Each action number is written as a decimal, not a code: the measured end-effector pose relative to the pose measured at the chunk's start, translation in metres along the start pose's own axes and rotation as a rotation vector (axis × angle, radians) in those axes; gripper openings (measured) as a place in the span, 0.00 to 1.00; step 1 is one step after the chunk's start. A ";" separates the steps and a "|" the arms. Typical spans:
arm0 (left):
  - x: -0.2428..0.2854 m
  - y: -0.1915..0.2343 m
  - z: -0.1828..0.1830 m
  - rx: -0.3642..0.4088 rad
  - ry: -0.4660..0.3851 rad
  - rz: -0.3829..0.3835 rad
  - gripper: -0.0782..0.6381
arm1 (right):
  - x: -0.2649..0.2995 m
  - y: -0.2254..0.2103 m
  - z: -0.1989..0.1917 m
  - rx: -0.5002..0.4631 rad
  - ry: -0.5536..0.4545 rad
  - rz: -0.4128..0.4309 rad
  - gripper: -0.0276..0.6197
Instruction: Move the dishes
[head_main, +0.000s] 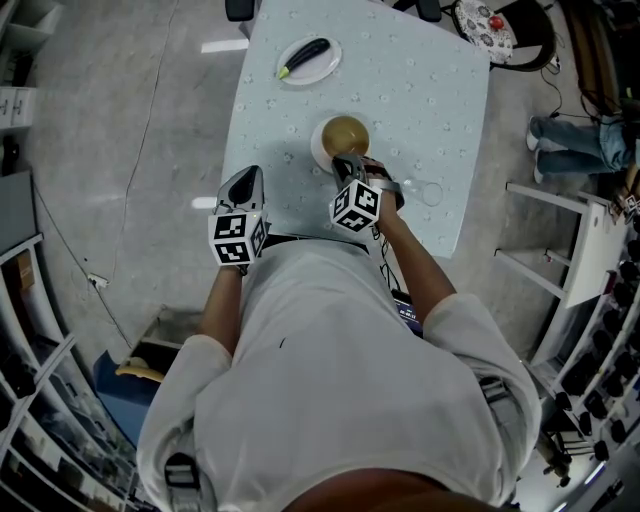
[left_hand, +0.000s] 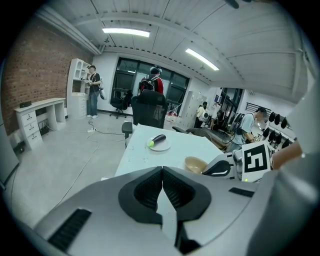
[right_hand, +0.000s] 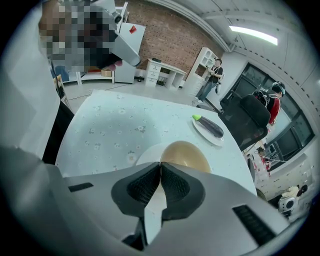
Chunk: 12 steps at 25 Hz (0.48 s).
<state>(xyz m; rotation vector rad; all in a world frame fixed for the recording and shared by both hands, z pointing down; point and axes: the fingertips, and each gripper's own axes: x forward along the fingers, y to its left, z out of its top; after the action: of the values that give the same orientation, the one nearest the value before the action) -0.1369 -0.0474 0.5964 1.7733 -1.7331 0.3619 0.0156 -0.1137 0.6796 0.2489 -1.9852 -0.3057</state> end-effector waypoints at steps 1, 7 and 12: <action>0.000 0.000 0.000 0.001 -0.001 0.000 0.13 | -0.001 -0.001 0.001 0.001 -0.005 -0.002 0.05; -0.001 0.006 0.003 0.000 -0.009 0.007 0.13 | -0.005 -0.007 0.021 0.006 -0.046 -0.014 0.05; -0.007 0.016 -0.001 -0.015 -0.012 0.026 0.13 | 0.000 -0.006 0.037 -0.021 -0.068 -0.009 0.05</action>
<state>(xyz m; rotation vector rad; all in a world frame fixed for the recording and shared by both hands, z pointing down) -0.1528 -0.0401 0.5966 1.7468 -1.7639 0.3488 -0.0180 -0.1155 0.6621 0.2368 -2.0467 -0.3450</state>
